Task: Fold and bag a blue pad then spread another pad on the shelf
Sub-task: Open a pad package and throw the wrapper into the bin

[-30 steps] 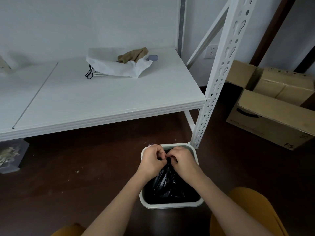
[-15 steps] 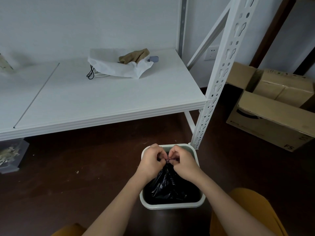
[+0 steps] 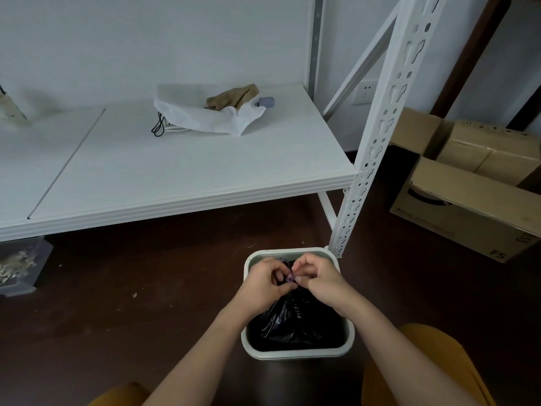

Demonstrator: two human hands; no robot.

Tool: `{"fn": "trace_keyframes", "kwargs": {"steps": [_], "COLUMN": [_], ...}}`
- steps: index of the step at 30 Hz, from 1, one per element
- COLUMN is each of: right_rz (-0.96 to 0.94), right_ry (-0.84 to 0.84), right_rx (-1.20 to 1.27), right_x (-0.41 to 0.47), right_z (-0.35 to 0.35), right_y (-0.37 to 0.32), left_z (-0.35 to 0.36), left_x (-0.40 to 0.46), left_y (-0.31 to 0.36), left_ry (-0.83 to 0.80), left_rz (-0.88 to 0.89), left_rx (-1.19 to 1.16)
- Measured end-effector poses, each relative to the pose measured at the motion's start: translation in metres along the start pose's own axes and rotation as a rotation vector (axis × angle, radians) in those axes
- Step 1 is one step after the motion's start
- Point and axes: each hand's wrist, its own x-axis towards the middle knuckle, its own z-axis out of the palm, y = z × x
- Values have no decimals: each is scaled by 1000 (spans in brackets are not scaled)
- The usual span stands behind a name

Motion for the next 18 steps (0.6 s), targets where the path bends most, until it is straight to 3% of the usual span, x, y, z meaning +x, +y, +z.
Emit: {"fn": "trace_keyframes", "kwargs": {"steps": [7, 18], "right_rz": [-31, -131], "right_ry": [82, 279], "right_rx": [17, -432], "right_x": [-4, 3], "right_z": [-9, -24], "right_y": [-4, -1], "left_z": [-1, -20], "left_x": [1, -8], "left_y": [1, -13], "left_ry": [36, -99], "left_rz": [-20, -111], "left_rx": [11, -37]}}
